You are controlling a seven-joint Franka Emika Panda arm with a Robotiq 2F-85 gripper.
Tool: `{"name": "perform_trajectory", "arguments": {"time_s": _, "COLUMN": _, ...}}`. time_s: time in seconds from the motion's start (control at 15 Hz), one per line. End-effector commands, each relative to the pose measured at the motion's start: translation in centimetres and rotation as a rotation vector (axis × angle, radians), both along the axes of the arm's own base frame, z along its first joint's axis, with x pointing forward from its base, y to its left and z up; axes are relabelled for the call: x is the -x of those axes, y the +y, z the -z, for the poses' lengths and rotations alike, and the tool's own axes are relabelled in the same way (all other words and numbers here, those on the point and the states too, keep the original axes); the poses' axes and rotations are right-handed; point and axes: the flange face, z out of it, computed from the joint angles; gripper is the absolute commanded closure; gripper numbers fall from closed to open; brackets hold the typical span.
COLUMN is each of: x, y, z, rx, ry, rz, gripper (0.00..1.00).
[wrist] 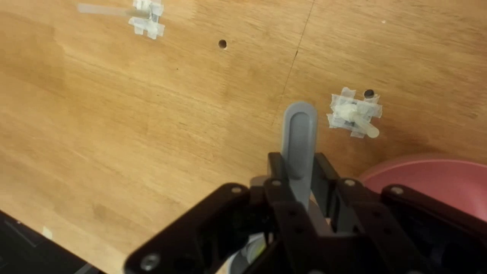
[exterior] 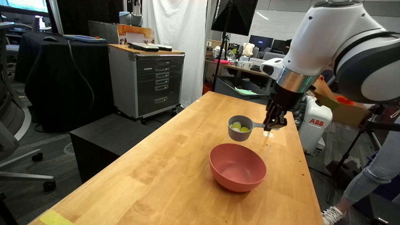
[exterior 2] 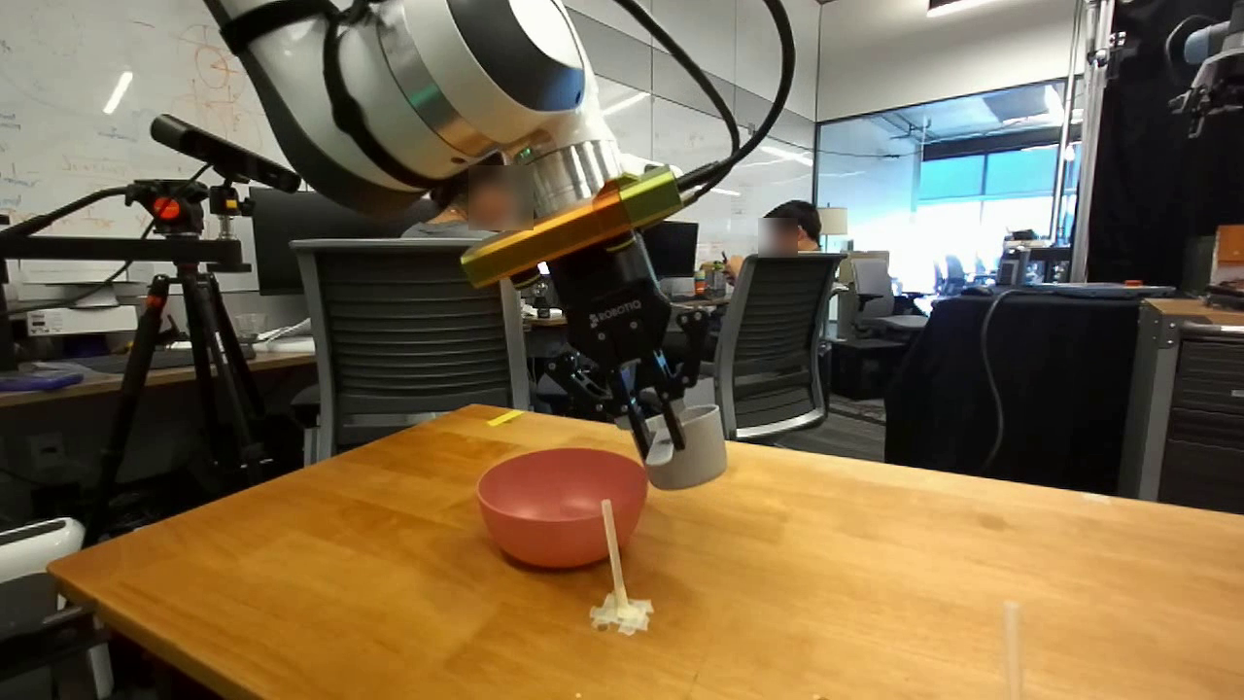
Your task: Pour the contents in the grey measuring cup into the pink bowl
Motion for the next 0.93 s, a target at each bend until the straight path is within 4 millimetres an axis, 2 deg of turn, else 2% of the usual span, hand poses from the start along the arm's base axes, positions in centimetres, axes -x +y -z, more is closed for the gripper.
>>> {"name": "perform_trajectory", "arguments": {"time_s": 0.0, "x": 2.0, "y": 0.6, "z": -2.7, "rx": 0.014, "ry": -0.116, "rz": -0.048, "gripper": 0.94}}
{"name": "perform_trajectory", "arguments": {"time_s": 0.33, "x": 3.4, "y": 1.3, "z": -2.4, "rx": 0.101, "ry": -0.169, "rz": -0.129, "gripper": 0.94}}
{"name": "perform_trajectory", "arguments": {"time_s": 0.87, "x": 6.7, "y": 3.5, "z": 1.1, "rx": 0.246, "ry": -0.21, "rz": -0.281, "gripper": 0.94}}
